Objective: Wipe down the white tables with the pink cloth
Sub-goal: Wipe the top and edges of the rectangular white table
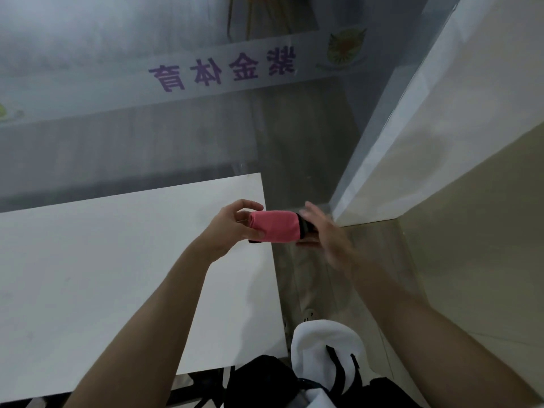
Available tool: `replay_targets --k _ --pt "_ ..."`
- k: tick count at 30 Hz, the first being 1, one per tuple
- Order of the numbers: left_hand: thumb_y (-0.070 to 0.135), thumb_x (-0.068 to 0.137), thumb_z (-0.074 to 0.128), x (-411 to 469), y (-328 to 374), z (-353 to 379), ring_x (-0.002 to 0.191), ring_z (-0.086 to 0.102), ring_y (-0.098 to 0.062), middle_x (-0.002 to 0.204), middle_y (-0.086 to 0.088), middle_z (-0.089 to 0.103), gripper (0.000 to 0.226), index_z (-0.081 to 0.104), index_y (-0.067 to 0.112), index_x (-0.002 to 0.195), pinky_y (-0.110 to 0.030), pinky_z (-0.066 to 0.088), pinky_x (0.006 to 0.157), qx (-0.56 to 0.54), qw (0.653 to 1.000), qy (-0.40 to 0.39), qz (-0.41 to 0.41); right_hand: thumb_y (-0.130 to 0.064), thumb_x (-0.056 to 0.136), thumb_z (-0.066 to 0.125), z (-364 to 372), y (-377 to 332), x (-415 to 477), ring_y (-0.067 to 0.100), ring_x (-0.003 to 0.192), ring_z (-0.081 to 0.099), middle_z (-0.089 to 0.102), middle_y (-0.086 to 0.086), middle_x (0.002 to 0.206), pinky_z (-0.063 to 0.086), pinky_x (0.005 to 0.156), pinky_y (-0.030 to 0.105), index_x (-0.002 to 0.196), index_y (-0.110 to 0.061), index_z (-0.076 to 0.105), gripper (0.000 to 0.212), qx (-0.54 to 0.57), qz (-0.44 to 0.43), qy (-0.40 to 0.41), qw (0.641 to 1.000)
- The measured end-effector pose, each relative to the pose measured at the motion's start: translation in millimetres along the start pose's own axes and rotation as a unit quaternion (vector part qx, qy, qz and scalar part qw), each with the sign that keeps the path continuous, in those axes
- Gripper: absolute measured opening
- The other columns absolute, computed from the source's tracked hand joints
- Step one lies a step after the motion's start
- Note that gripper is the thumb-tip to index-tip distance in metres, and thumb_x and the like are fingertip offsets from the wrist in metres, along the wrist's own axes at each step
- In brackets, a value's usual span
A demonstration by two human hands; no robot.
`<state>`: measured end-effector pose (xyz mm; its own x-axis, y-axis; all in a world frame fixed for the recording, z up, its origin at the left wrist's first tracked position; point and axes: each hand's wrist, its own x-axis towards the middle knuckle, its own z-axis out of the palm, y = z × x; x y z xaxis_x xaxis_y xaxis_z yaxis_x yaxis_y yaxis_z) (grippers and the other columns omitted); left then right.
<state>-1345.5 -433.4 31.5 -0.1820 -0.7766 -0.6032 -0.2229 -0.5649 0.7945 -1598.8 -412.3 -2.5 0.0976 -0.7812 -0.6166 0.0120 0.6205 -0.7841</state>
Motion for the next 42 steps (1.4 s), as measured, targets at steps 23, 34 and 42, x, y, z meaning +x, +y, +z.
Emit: replay_targets --k 23,34,42 --pt "0.051 0.06 0.106 108 -59 -5 0.166 -0.015 -0.048 0.18 -0.006 -0.029 0.167 -0.019 0.046 0.171 -0.072 0.033 0.126 0.647 0.757 0.03 -0.088 -0.019 0.099 0.068 42 80 137 0.02 0.107 0.07 0.073 -0.004 0.117 0.057 0.085 0.031 0.145 -0.027 0.064 0.047 -0.074 -0.047 0.128 0.988" --pt "0.056 0.053 0.106 107 -61 -8 0.168 -0.011 -0.044 0.182 -0.004 -0.02 0.169 -0.017 0.052 0.169 -0.063 0.032 0.128 0.65 0.757 0.059 -0.046 -0.039 0.106 0.067 95 74 189 0.022 0.129 0.066 0.059 -0.002 0.154 0.058 0.101 0.025 0.161 -0.033 0.038 0.063 -0.13 -0.207 0.08 0.967" --pt "0.061 0.053 0.103 104 -57 -5 0.168 -0.012 -0.043 0.182 -0.003 -0.02 0.167 -0.016 0.051 0.169 -0.064 0.029 0.129 0.654 0.753 0.061 -0.041 -0.039 0.105 0.071 90 105 145 0.011 0.117 0.062 0.063 -0.001 0.137 0.055 0.1 0.022 0.148 -0.018 0.058 0.05 -0.157 -0.264 0.115 0.945"
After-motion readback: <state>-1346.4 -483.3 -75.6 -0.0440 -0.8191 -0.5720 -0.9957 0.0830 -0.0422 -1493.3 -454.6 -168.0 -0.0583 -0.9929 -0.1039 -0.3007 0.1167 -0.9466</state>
